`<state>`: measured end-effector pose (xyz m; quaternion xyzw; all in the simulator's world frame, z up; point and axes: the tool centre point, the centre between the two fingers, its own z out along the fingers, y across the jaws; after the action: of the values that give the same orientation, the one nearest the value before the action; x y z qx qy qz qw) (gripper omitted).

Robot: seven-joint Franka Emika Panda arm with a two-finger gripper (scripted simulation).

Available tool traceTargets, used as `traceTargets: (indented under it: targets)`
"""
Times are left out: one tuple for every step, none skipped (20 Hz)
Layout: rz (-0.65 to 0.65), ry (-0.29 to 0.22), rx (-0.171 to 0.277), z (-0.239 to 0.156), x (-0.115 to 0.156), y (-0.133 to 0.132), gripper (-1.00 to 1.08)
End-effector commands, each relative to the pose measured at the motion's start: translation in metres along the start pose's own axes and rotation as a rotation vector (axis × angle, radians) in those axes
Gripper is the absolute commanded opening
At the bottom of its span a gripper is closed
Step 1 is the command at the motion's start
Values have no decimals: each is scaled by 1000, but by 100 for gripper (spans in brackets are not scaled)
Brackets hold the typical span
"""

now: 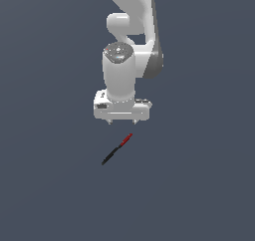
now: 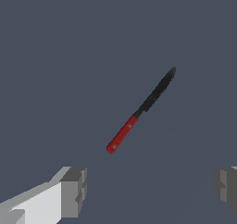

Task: Pick up the object and move it to a goal position.

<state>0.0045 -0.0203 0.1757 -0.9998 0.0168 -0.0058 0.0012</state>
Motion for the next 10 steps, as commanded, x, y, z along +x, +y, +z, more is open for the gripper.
traceTargets:
  targets:
    - [0,0,0,0,0,0,100]
    - [-1,0,0,0,0,0,100]
    - [-4,0,-1,-1,0,0,100]
    - [-10,0,-3,-1,0,0,100]
    - [-17,0,-6,-2,0,-1,100]
    - [-26,-1,-9,-4,0,-1,100]
    - [-37,-1,-12,-5,0,-1,100]
    - [-46,-1,-15,-6,0,-1,100]
    - [-53,-1,-18,-7,0,-2,100]
    - [-57,-1,-19,-8,0,-2,100]
